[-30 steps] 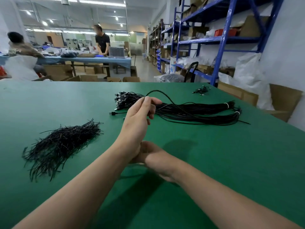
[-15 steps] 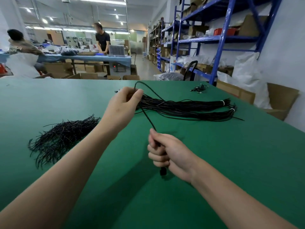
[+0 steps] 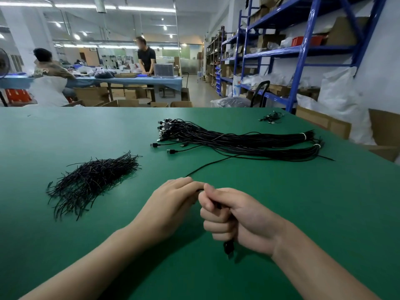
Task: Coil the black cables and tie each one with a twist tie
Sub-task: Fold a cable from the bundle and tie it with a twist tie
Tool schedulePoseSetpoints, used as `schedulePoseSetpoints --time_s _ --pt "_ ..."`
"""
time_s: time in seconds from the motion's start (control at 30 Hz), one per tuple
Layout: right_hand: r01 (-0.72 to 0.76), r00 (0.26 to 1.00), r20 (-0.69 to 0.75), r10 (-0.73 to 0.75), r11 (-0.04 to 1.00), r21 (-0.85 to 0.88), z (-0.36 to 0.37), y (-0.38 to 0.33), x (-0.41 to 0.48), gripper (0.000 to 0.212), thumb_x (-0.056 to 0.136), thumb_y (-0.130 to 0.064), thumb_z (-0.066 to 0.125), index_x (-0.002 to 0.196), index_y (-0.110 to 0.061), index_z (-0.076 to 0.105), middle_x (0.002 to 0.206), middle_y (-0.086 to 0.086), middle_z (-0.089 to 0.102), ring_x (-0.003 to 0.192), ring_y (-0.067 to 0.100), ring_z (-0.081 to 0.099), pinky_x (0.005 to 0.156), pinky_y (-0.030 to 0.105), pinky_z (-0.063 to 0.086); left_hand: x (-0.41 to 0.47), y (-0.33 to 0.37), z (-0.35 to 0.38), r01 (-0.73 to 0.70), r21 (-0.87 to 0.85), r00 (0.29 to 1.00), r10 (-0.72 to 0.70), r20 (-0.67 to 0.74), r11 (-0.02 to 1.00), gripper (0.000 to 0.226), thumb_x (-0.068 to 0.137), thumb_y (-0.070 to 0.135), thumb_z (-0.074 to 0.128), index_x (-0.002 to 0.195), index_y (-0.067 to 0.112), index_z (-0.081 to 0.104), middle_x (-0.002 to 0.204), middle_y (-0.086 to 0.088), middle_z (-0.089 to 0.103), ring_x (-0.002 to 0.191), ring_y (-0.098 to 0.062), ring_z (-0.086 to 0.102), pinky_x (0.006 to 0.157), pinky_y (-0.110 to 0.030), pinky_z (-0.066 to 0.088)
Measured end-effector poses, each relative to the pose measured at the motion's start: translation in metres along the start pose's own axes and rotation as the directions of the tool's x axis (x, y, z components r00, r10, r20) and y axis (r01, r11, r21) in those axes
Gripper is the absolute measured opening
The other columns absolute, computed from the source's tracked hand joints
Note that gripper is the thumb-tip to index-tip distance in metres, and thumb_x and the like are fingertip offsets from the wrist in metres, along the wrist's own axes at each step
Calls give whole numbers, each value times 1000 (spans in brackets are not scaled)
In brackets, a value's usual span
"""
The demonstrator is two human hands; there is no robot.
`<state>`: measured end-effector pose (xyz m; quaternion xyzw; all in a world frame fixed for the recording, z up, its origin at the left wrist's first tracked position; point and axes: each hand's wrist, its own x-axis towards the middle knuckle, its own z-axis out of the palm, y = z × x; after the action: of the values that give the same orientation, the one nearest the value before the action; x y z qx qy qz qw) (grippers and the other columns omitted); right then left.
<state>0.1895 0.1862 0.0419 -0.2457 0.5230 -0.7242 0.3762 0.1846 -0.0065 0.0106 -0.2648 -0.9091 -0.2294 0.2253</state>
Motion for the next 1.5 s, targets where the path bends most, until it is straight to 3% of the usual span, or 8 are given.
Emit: schedulePoseSetpoints --time_s 0.3,0.53,0.73,0.9,1.0,1.17,1.3,1.5 --pt "455 857 -396 -330 845 281 8 -6 20 26 105 -26 40 94 -7 55 59 -2 38 48 9 38 42 21 39 -10 10 17 16 -112 994 -3 114 994 28 106 35 36 113 20 59 96 2 61 89 -25 58 80 -44 50" --pt "340 647 -463 -606 773 -536 -12 -16 33 35 110 -22 33 95 -4 59 71 7 72 69 23 73 68 31 61 -11 10 4 -50 -14 996 49 -75 999 34 105 40 43 110 23 72 92 11 70 82 -15 63 74 -35 51" --pt "-27 829 -293 -477 489 -872 -12 5 32 40 107 -38 39 81 -22 64 56 -4 58 51 7 52 55 30 44 -8 2 -14 -117 114 938 147 -313 987 31 95 45 62 81 19 73 66 14 48 62 -3 38 63 -22 33" --pt "-41 969 -208 -131 748 -662 -4 -2 29 78 96 -70 19 68 -13 64 52 -5 27 48 12 22 46 21 23 -7 -4 -27 -57 -172 900 -24 -436 983 30 84 44 76 72 17 71 61 12 45 58 -4 37 61 -11 29" --pt "-18 1000 -26 9 928 -372 1 -2 25 61 100 -58 33 69 -13 60 55 -2 17 52 13 14 47 24 11 -7 -5 -27 -27 -365 917 -122 -380 931 19 86 38 75 76 22 72 65 3 57 58 -11 45 58 -17 34" --pt "146 986 93 -141 988 -49 1 -1 18 32 101 -30 45 77 -15 58 58 -4 20 49 10 17 46 23 14 -10 -7 -19 27 -447 953 -158 -259 894 17 97 25 62 101 22 78 82 2 68 77 -16 63 70 -34 50" --pt "334 941 -96 -323 933 132 6 5 19 33 107 -28 42 87 -12 62 57 -5 30 47 9 26 45 21 26 -14 3 -4 8 -306 997 -29 -66 952 19 102 19 50 104 18 69 74 16 53 70 0 51 69 -19 42" --pt "470 724 -467 -507 859 -205 0 16 28 36 103 -30 39 98 -3 61 71 8 66 65 21 66 62 25 55 -14 10 7 14 -121 992 2 129 993 22 104 22 51 117 20 69 94 0 69 84 -19 58 77 -28 45"
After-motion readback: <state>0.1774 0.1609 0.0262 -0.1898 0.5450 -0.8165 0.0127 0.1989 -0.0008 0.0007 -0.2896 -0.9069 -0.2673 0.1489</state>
